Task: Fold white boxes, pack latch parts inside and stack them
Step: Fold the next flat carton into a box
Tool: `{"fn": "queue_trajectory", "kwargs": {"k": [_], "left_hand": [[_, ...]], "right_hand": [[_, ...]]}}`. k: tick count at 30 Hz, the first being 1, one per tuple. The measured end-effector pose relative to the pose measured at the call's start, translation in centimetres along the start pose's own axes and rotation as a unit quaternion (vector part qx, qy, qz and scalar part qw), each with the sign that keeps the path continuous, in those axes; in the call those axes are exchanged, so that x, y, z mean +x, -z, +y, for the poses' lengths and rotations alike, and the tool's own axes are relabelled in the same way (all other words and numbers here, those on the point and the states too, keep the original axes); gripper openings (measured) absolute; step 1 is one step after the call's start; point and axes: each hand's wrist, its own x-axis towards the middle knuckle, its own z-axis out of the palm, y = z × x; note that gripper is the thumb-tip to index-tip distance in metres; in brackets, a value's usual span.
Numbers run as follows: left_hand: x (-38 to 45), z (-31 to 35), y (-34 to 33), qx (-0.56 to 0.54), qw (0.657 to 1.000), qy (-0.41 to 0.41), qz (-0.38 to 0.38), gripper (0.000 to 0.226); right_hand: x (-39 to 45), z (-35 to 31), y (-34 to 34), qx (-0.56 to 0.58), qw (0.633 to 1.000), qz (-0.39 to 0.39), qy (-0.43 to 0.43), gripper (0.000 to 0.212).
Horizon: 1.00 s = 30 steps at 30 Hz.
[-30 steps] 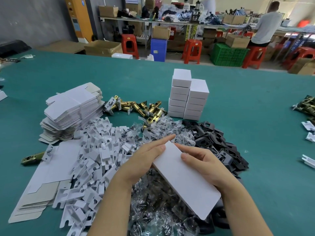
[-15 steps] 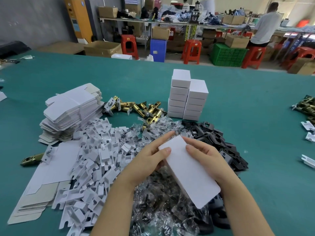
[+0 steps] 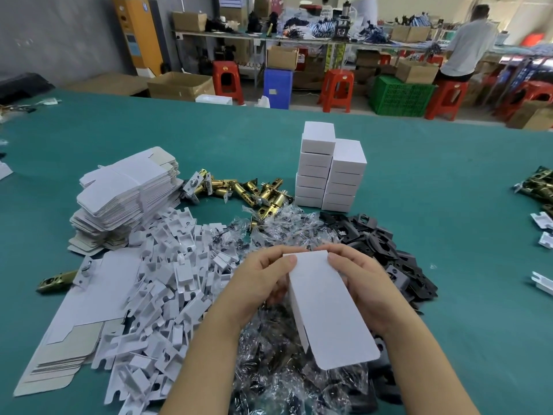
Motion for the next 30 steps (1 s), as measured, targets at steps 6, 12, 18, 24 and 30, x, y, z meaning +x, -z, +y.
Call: {"fn": "queue_trajectory", "kwargs": {"k": [6,12,18,24,30], "left_hand": [[0.0,0.0,-0.2,-0.003,1.0,-0.013,0.015,0.022],[0.0,-0.3,0.0,0.136,0.987,-0.075,0.034,0.052],[0.2,-0.6,-0.5,0.213,0.968,-0.128,0.024,0.049],[0.7,-0.6,0.2,0.156,0.978,-0.103,0.09,0.025],[1.0,-1.1,-0.5,0.245,0.963,-0.084,0.069,0.03]], "right_hand": [[0.3,0.3,0.1,-0.001,1.0,0.01,0.004,0.035],[0.6,-0.5,0.7,0.029,0.995,0.088,-0.03,0.018],[0.7,-0.3,0.1,0.074,0.995,0.065,-0.012,0.037],[0.6,1.3,0.9,0.076,0.989,-0.081,0.097,0.057],[1.1,2.6,0.2,0.03,0.987,-0.038,0.153,0.05]]}}
